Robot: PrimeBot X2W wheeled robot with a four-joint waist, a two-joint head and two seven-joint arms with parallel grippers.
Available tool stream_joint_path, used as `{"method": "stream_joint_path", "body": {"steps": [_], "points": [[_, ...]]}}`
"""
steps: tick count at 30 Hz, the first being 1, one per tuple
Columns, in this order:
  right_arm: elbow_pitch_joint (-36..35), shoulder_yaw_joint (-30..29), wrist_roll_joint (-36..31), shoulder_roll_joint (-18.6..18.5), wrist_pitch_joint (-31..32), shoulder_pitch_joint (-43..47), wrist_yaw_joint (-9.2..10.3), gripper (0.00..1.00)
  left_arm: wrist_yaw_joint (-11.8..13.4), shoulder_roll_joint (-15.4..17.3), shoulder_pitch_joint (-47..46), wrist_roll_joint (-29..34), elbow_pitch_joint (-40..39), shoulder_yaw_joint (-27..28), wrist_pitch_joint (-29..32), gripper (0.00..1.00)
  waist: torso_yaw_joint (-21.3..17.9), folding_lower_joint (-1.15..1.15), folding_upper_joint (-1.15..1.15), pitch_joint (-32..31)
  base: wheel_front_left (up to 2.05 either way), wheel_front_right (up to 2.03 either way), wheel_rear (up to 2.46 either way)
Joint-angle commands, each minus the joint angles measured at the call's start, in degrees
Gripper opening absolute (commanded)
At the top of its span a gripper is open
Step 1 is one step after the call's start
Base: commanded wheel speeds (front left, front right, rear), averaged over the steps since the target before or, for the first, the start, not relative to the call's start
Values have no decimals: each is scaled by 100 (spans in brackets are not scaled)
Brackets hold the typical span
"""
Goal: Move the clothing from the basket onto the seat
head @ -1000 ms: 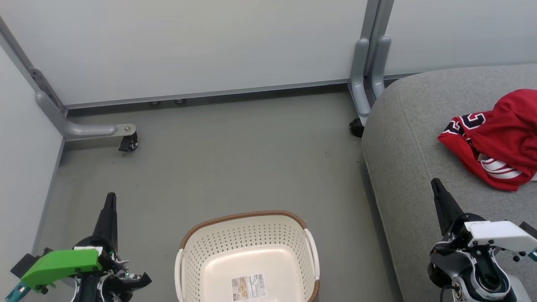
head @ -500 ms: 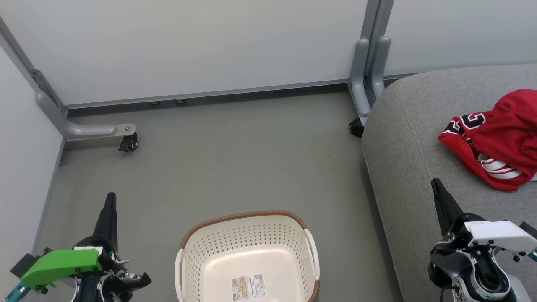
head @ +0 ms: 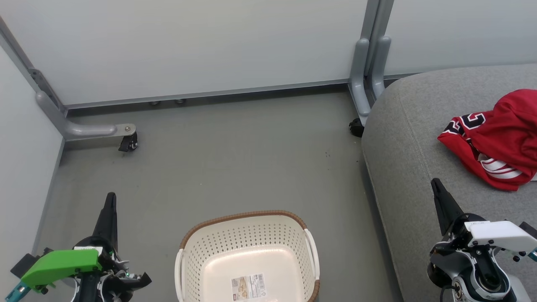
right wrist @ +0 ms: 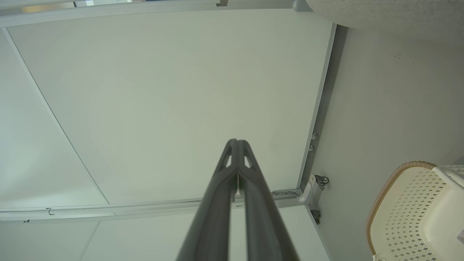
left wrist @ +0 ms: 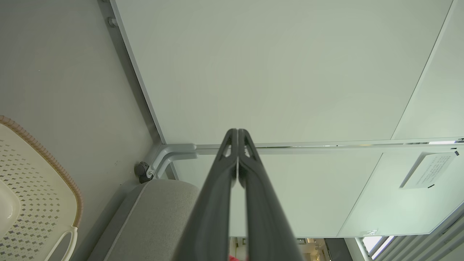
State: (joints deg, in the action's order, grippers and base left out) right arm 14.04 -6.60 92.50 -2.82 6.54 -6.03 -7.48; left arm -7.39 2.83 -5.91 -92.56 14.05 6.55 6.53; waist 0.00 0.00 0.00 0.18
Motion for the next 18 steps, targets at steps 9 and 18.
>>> {"method": "stream_joint_path", "body": {"steps": [9, 18], "points": [[9, 1, -18, -8, 10, -37, -2, 0, -29, 13, -72, 28, 3, 4, 15, 0, 0, 0, 0, 0, 0, 0, 0], [9, 1, -18, -8, 10, -37, -2, 0, -29, 13, -72, 28, 3, 4, 14, 0, 0, 0, 0, 0, 0, 0, 0]]}}
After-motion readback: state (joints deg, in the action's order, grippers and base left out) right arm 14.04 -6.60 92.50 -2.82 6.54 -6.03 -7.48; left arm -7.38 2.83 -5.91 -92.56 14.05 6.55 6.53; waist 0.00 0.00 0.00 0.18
